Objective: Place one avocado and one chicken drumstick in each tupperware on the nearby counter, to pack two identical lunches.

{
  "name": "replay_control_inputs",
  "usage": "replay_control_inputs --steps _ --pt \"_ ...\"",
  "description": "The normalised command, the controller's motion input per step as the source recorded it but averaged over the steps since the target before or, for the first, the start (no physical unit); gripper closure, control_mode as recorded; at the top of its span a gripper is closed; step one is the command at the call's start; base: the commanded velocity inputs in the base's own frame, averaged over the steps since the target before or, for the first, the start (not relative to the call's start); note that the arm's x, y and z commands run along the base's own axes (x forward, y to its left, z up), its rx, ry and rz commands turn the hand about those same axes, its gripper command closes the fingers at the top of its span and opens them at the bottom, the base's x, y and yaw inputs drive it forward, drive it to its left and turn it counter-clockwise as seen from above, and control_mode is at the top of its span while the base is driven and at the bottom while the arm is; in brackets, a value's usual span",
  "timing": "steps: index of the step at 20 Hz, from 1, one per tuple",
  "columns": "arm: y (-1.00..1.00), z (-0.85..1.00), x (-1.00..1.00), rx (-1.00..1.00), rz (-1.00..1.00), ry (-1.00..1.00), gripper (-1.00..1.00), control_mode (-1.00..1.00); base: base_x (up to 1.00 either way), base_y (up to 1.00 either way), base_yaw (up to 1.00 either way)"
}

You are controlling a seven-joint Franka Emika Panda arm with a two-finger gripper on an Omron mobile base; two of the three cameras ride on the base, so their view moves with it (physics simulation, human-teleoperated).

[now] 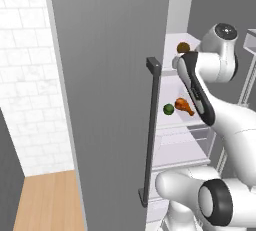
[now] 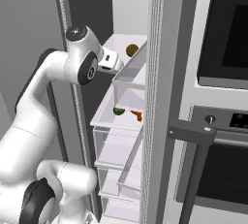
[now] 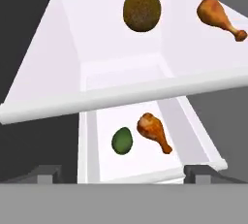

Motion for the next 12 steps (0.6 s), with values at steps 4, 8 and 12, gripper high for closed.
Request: replay_control_inputs --steps 4,8,12 --pt "-0.21 0.78 0.66 -0.15 -0.01 0.0 -1.0 -1.0 0.0 0.0 0.0" --pt "-0.34 0.06 0.75 -0.05 -0.03 0.06 -1.0 -1.0 0.0 0.0 0.0" --pt "-0.37 0.04 0.66 0.06 0.0 0.0 -1.0 -1.0 0.0 0.0 0.0"
